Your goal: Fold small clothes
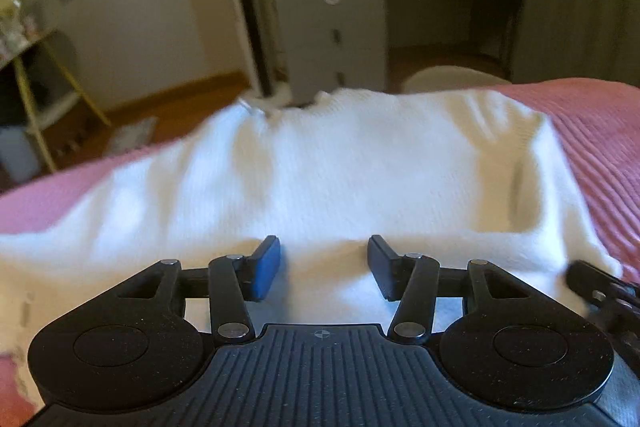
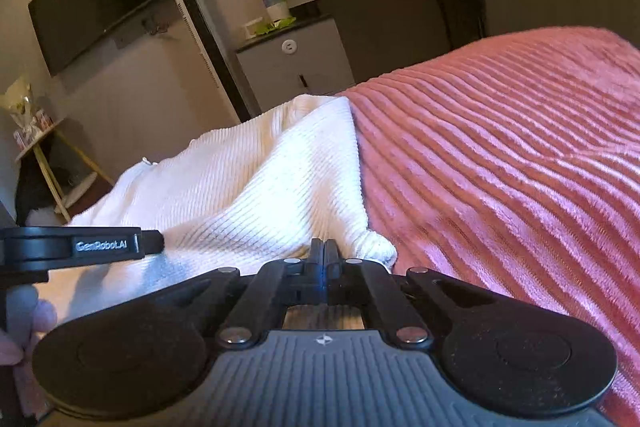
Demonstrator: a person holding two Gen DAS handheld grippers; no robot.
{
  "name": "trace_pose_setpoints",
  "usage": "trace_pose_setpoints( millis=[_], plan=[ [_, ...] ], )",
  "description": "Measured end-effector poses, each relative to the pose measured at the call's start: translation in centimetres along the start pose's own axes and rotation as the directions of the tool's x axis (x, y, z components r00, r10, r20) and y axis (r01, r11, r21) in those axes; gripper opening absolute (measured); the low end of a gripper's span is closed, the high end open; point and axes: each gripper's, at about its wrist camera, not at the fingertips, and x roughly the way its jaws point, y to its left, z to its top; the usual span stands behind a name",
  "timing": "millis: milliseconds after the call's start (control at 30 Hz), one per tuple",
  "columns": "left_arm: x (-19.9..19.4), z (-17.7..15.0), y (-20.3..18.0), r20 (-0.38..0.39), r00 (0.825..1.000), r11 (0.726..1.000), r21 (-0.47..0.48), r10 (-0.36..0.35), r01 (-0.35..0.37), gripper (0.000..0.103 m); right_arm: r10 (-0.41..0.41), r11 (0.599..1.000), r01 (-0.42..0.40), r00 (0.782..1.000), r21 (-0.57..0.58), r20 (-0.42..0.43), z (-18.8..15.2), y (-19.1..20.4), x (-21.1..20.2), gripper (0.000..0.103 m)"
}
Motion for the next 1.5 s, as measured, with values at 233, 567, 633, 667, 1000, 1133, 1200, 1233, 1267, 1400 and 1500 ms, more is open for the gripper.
trace_pose_setpoints(
  millis=[233, 567, 633, 667, 1000, 1133, 1200, 1233, 1267, 1400, 1500],
  plan=[
    [-0.6, 1.1, 0.3, -0.026, 0.964, 0.964, -0.023, -0.266, 0.265, 0.055, 0.006, 1.0, -0.006, 1.0, 0.016, 0.005, -0.1, 0.0, 0.2, 0.0],
    [-0.2, 0.2, -1.2, -0.066, 0.96, 0.957, 0.086, -0.273, 0.278, 0.048, 0.003, 1.0, -0.003, 1.0, 0.015, 0.005, -0.1, 0.0, 0.2, 0.0],
    [-0.2, 0.1, -1.1, -0.051, 0.964, 0.961, 0.082, -0.26, 0.264, 0.038, 0.0, 1.0, 0.0, 1.0, 0.013, 0.006, -0.1, 0.0, 0.2, 0.0],
    [-0.3, 0.1, -1.1, -0.046, 0.966, 0.963, 0.082, -0.255, 0.258, 0.03, -0.001, 1.0, 0.001, 1.0, 0.012, 0.007, -0.1, 0.0, 0.2, 0.0],
    [0.5, 0.4, -0.6, 0.018, 0.999, 0.996, 0.085, -0.027, 0.025, 0.004, -0.022, 1.0, 0.023, 1.0, -0.02, 0.013, -0.2, 0.4, 0.1, 0.0],
    [0.2, 0.4, 2.7, -0.017, 0.998, 0.997, -0.052, -0.057, 0.056, 0.012, -0.031, 0.999, 0.032, 0.999, -0.036, 0.016, -0.2, 0.5, 0.0, 0.0],
    [-1.3, -0.5, 4.3, 0.01, 0.998, 0.993, -0.101, -0.067, 0.067, 0.033, -0.034, 0.999, 0.034, 0.999, -0.039, 0.017, -0.3, 0.6, 0.0, 0.0],
    [-2.0, -1.2, 5.0, 0.022, 0.998, 0.991, -0.119, -0.063, 0.065, 0.061, -0.036, 0.998, 0.036, 0.999, -0.043, 0.017, -0.3, 0.6, 0.0, 0.0],
    [-2.7, -1.8, 5.8, 0.032, 0.998, 0.989, -0.137, -0.052, 0.055, 0.077, -0.038, 0.998, 0.039, 0.999, -0.046, 0.018, -0.3, 0.6, 0.0, 0.0],
    [-5.0, -4.7, 10.7, 0.016, 1.0, 0.971, -0.241, -0.007, 0.011, 0.081, -0.059, 0.995, 0.061, 0.998, -0.084, 0.028, -0.5, 1.3, 0.0, 0.0],
    [-6.4, -6.5, 16.7, -0.012, 0.998, 0.926, -0.373, 0.063, -0.063, 0.082, -0.064, 0.994, 0.066, 0.997, -0.091, 0.034, -0.6, 1.3, -0.1, 0.0]
  ],
)
